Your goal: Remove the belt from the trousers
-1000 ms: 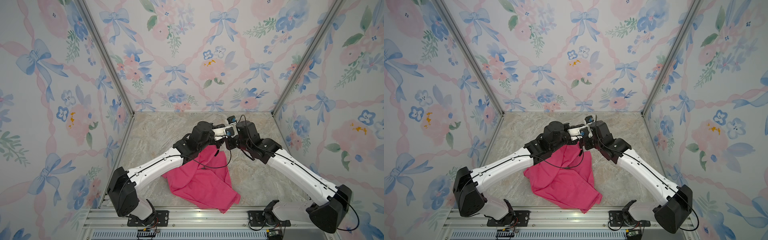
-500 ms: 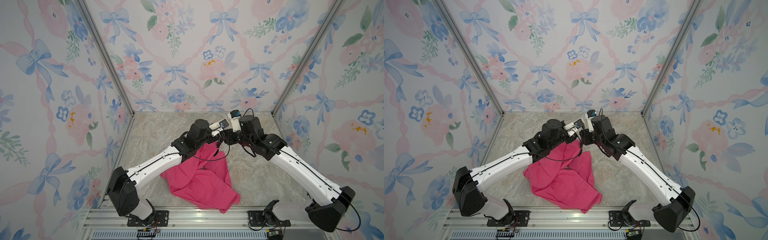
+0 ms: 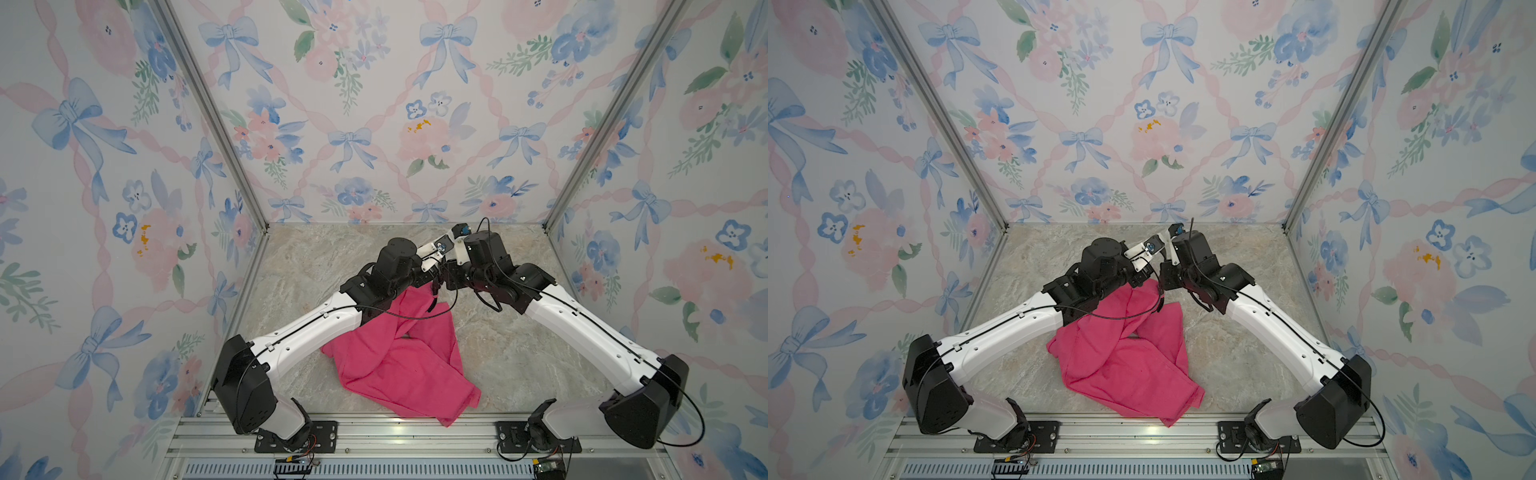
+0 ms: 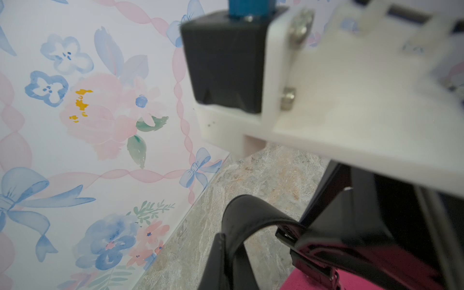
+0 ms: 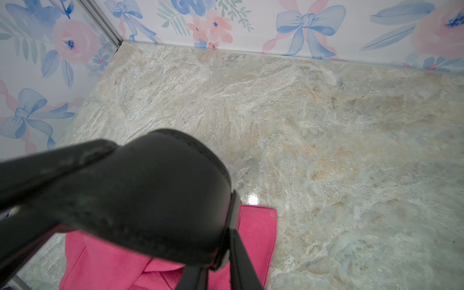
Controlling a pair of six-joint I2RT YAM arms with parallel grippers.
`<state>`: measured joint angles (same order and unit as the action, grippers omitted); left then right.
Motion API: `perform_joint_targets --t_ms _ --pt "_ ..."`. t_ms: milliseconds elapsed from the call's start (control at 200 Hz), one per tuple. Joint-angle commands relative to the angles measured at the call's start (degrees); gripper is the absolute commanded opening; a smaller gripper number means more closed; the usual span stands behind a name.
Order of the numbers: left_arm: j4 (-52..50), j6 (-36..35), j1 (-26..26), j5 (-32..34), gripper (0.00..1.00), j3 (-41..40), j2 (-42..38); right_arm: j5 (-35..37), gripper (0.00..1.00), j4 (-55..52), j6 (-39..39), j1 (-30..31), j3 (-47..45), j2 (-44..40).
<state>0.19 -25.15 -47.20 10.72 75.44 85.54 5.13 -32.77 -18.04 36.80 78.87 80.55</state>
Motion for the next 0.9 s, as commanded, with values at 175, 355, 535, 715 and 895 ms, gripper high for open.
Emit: perform_joint_targets --t_ms 175,355,535,715,895 --pt "3.2 2.7 0.4 -0.5 0.00 1.4 -3.2 0.1 0.23 -0.2 -1.0 -0.5 -1.6 1.5" --pt "3.2 3.4 0.5 -1.1 0.00 1.4 -3.4 0.0 0.07 0.6 -1.2 -0.4 -2.4 1.5" --pt "3.1 7.3 1.5 -5.7 0.00 2.4 -5.1 -0.2 0.00 1.4 -1.4 -0.6 -3.3 1.9" --pt "3.2 14.8 3.5 -14.8 0.00 5.6 -6.4 -1.1 0.08 4.3 -1.7 -0.8 -6.0 2.2" --pt "4.1 18.8 3.9 -21.3 0.00 9.8 -4.9 -2.3 0.11 6.6 -2.0 -0.8 -8.1 3.2"
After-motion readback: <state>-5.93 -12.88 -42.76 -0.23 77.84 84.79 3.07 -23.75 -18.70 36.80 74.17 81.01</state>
